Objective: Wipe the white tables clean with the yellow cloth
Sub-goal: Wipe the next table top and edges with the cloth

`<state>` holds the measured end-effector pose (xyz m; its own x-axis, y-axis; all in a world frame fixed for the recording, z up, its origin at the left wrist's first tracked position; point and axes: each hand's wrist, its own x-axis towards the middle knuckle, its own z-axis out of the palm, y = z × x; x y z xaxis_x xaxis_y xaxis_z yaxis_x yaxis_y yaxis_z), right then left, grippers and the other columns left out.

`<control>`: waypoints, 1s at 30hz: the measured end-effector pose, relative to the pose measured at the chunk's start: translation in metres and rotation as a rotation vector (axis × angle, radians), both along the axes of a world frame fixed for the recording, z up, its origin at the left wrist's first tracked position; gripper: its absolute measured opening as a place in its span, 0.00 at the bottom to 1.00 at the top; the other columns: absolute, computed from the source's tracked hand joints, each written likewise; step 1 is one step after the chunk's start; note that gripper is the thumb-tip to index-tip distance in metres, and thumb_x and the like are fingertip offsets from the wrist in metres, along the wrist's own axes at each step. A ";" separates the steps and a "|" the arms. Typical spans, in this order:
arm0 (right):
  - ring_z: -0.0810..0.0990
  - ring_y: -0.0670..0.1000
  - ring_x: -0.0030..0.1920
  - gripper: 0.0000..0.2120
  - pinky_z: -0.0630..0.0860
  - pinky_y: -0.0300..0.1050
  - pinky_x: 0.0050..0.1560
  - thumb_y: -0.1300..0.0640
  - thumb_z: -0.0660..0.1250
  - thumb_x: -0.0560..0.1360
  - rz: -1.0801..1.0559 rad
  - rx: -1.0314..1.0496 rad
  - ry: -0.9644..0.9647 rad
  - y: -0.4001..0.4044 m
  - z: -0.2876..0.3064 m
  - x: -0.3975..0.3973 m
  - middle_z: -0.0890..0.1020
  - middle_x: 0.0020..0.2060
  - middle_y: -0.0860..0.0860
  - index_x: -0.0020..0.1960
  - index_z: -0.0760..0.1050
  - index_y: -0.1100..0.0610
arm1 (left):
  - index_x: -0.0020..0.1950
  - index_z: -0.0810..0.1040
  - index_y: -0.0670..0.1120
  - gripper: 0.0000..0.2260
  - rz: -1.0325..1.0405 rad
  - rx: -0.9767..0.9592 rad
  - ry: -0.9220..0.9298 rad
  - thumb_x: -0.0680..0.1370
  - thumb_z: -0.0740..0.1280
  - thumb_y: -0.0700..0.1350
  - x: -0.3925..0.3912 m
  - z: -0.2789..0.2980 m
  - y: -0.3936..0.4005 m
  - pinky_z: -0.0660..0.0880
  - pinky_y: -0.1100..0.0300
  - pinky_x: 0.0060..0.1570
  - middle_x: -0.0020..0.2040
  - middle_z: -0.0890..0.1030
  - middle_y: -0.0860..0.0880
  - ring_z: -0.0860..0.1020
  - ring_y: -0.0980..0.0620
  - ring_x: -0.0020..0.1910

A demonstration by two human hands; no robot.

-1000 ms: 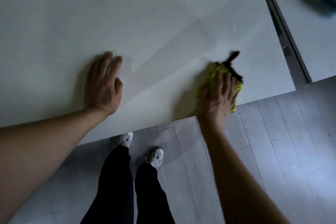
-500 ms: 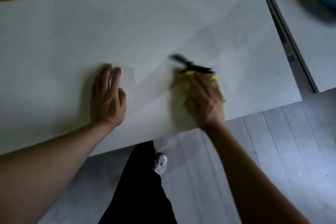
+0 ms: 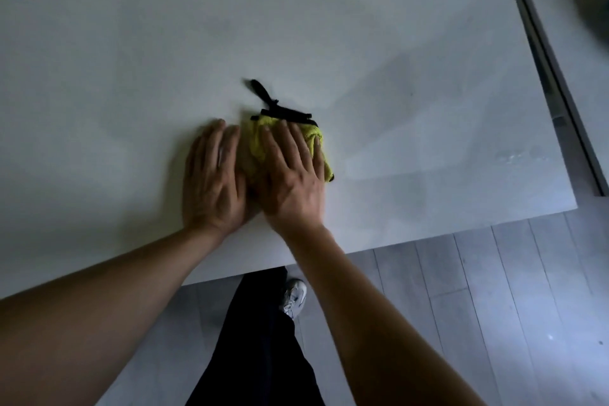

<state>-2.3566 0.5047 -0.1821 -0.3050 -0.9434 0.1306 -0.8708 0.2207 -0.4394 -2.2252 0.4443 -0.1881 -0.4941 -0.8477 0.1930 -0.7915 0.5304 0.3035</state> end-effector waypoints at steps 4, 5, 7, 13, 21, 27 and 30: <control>0.61 0.56 0.78 0.29 0.58 0.60 0.76 0.47 0.61 0.76 -0.067 -0.044 0.006 0.011 0.001 -0.068 0.68 0.76 0.55 0.76 0.68 0.53 | 0.80 0.66 0.40 0.27 0.013 -0.005 -0.003 0.80 0.58 0.41 -0.003 0.002 0.000 0.58 0.44 0.80 0.80 0.65 0.38 0.62 0.38 0.80; 0.62 0.56 0.78 0.29 0.60 0.59 0.75 0.50 0.61 0.75 -0.175 -0.046 0.006 0.013 0.002 -0.093 0.68 0.75 0.55 0.76 0.69 0.54 | 0.80 0.66 0.40 0.27 0.020 -0.005 -0.008 0.80 0.58 0.41 -0.004 0.003 0.001 0.57 0.44 0.80 0.81 0.64 0.38 0.62 0.38 0.80; 0.61 0.56 0.78 0.29 0.59 0.57 0.76 0.52 0.61 0.76 -0.422 -0.006 0.019 0.018 0.004 -0.142 0.67 0.76 0.55 0.76 0.67 0.54 | 0.81 0.65 0.40 0.27 0.024 -0.001 -0.016 0.80 0.58 0.41 -0.004 0.002 0.002 0.56 0.46 0.81 0.81 0.63 0.38 0.62 0.39 0.80; 0.57 0.55 0.79 0.27 0.54 0.59 0.77 0.51 0.58 0.81 -0.742 0.021 -0.028 0.007 0.009 -0.158 0.63 0.78 0.54 0.78 0.63 0.53 | 0.81 0.64 0.40 0.28 0.021 0.021 -0.019 0.80 0.56 0.43 -0.004 0.002 0.000 0.55 0.45 0.81 0.81 0.62 0.38 0.60 0.39 0.81; 0.61 0.56 0.78 0.28 0.56 0.60 0.77 0.48 0.65 0.77 -0.039 -0.050 -0.027 -0.064 0.006 -0.020 0.68 0.76 0.55 0.75 0.69 0.54 | 0.78 0.69 0.38 0.23 0.035 -0.009 -0.036 0.84 0.56 0.43 -0.004 -0.001 -0.003 0.61 0.40 0.78 0.78 0.68 0.36 0.66 0.36 0.78; 0.70 0.60 0.73 0.26 0.65 0.61 0.71 0.54 0.63 0.73 -0.024 -0.141 0.008 -0.064 0.010 -0.098 0.75 0.70 0.57 0.70 0.75 0.57 | 0.81 0.64 0.42 0.27 0.022 0.065 -0.050 0.81 0.55 0.44 -0.001 0.001 -0.004 0.54 0.45 0.81 0.82 0.63 0.39 0.59 0.39 0.81; 0.70 0.60 0.72 0.29 0.65 0.61 0.71 0.51 0.56 0.72 -0.310 -0.072 0.037 -0.059 0.013 -0.169 0.75 0.69 0.57 0.71 0.74 0.57 | 0.82 0.63 0.41 0.28 0.022 0.070 -0.063 0.81 0.56 0.44 -0.003 0.001 -0.004 0.53 0.45 0.81 0.82 0.62 0.39 0.59 0.39 0.82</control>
